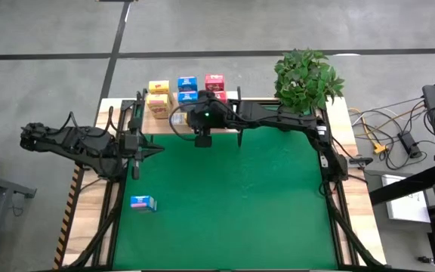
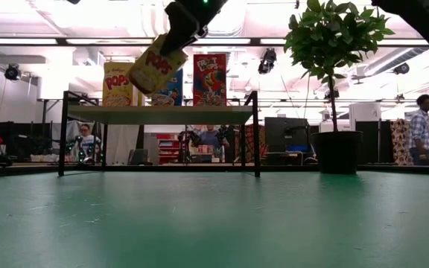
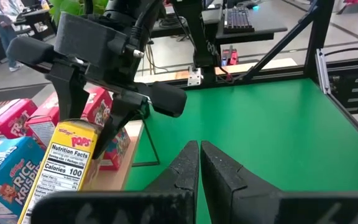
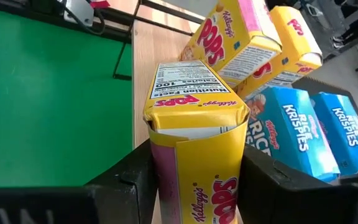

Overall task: Stack cereal on shelf
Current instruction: Put the yellow cereal on the shelf, then adjust the yellow cereal on the shelf

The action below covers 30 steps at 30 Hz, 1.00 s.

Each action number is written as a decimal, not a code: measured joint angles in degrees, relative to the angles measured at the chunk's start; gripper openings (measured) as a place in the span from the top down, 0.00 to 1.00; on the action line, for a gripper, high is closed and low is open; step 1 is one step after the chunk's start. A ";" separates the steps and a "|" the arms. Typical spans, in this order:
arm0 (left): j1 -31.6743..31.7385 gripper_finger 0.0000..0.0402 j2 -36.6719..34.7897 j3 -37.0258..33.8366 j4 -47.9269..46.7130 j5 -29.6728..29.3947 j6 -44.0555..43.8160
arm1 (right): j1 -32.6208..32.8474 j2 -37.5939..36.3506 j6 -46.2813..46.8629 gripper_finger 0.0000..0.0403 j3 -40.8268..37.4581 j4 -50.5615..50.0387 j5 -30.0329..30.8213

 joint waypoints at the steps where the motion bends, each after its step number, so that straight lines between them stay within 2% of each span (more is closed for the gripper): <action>1: 0.00 1.00 0.00 0.00 0.00 0.02 0.19 | -0.01 0.00 -0.01 0.61 -0.01 0.05 0.00; 6: 0.00 1.00 0.10 0.00 0.13 0.02 0.81 | -0.02 0.00 0.39 0.61 -0.03 0.01 0.02; 18: 0.00 1.00 0.17 0.00 0.36 0.04 1.06 | -0.16 0.23 1.64 0.47 -0.07 0.09 0.04; 30: -0.02 1.00 0.58 -0.04 0.37 0.06 1.04 | -0.26 0.22 1.87 0.45 0.82 0.27 1.07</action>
